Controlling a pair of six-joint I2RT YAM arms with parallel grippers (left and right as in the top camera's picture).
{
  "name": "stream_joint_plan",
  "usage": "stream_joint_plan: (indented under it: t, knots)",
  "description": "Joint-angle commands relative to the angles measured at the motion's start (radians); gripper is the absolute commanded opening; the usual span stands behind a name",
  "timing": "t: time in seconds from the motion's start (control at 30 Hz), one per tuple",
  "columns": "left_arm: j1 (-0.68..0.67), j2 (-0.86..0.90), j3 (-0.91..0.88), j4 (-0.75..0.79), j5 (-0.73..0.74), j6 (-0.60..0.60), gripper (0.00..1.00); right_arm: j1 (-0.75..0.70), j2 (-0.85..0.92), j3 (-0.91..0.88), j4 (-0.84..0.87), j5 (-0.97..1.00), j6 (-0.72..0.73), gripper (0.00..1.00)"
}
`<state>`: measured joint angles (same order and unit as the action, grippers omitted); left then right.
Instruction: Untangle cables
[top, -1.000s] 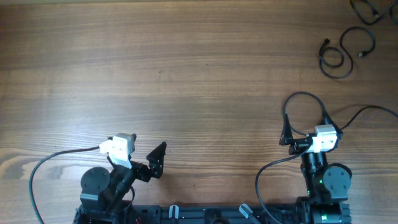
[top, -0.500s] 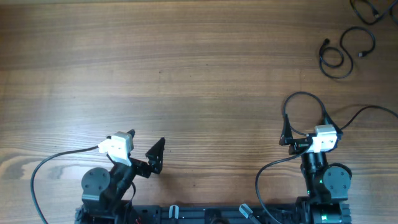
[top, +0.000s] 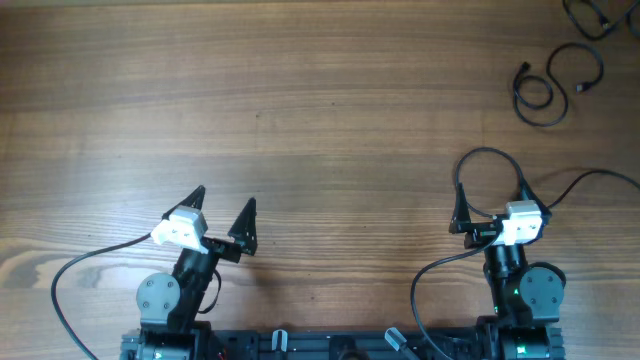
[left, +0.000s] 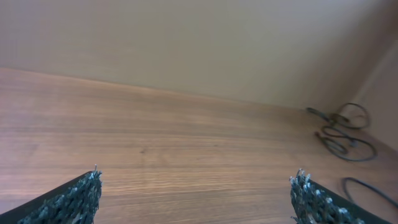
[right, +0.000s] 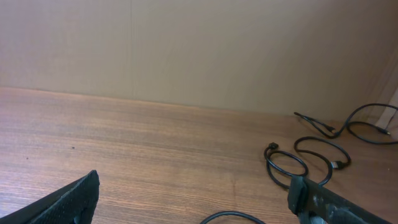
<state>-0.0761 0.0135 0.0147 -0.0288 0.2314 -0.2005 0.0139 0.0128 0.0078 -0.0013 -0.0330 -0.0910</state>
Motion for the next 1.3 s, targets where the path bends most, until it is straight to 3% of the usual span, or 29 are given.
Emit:
stream_joint_plan:
  t: [0.0, 0.13, 0.47, 0.63, 1.27]
  knots:
    - [0.006, -0.010, -0.009, -0.040, -0.112, 0.045, 1.00, -0.004, -0.009, -0.003, 0.003, -0.008, 0.012, 1.00]
    - [0.006, -0.010, -0.009, -0.043, -0.138, 0.175, 1.00, -0.004, -0.009, -0.003, 0.003, -0.008, 0.013, 1.00]
    - [0.010, -0.010, -0.009, -0.042, -0.308, 0.171, 1.00, -0.004, -0.009, -0.003, 0.003, -0.008, 0.013, 1.00]
    - [0.034, -0.010, -0.009, -0.046, -0.270, 0.221, 1.00, -0.004, -0.009, -0.003, 0.003, -0.008, 0.013, 1.00]
    - [0.032, -0.010, -0.009, -0.043, -0.259, 0.219, 1.00, -0.004, -0.008, -0.003, 0.003, -0.008, 0.013, 1.00]
